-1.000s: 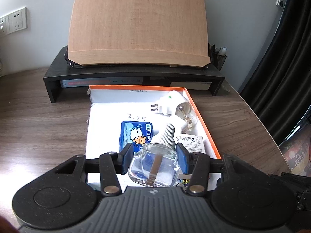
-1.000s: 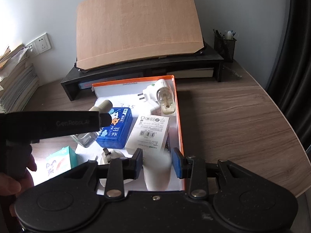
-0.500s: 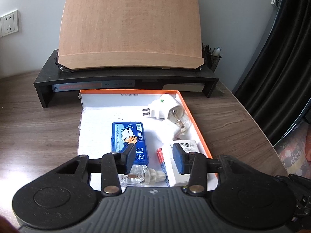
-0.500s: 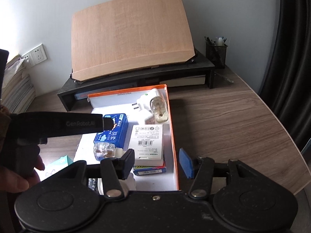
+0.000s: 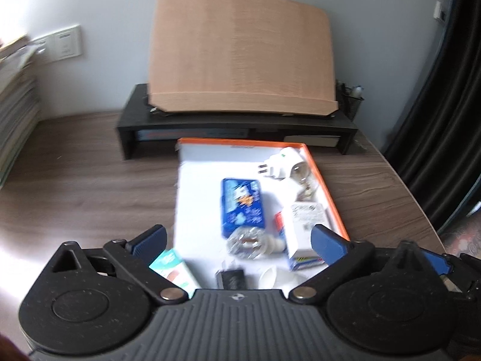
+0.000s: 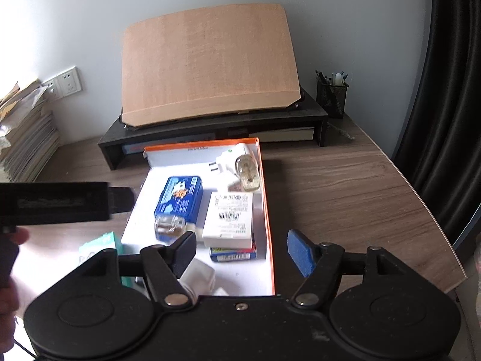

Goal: Organize rigid objects

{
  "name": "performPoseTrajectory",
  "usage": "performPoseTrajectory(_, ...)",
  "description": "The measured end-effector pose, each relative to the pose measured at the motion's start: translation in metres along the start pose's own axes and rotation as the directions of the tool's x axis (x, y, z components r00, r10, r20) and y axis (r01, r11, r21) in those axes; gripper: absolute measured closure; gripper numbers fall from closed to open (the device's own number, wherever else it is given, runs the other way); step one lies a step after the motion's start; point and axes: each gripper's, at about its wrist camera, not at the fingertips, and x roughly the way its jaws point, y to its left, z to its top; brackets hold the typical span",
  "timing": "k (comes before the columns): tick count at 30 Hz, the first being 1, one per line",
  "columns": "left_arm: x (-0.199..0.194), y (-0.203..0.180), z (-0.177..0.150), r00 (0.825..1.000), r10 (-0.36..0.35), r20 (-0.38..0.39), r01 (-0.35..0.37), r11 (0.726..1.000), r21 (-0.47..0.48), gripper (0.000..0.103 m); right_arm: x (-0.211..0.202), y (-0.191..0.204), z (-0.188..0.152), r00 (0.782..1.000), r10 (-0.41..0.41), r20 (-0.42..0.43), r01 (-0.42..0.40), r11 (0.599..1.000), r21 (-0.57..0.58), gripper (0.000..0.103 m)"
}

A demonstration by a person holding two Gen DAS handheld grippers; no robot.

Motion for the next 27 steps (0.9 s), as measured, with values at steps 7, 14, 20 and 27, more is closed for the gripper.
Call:
performPoseTrajectory(7, -0.017, 0.007, -0.020, 0.999, 0.050, -0.013, -0.050, 0.998, -0.032, 0.000, -0.013, -0.002, -0.012, 1.000, 0.014, -0.025, -0.014, 1.000, -0.001, 0.022)
performPoseTrajectory(14, -0.024, -0.005, -0.031, 0.999, 0.039, -0.006, -0.039, 0.999, -0.003, 0.000, -0.022, -0.005, -0.018, 1.000, 0.010, -0.028, -0.010, 1.000, 0.001, 0.022)
performPoseTrajectory(20, -0.027, -0.016, -0.037, 0.999, 0.032, -0.009, -0.032, 0.999, 0.014, 0.000, -0.027, -0.010, -0.023, 1.000, 0.004, -0.030, -0.004, 1.000, 0.003, 0.021)
performPoseTrajectory(27, -0.030, -0.023, -0.038, 0.999, 0.035, 0.002, -0.035, 0.999, 0.016, 0.000, -0.032, -0.017, -0.025, 1.000, -0.002, -0.029, 0.002, 1.000, 0.010, 0.021)
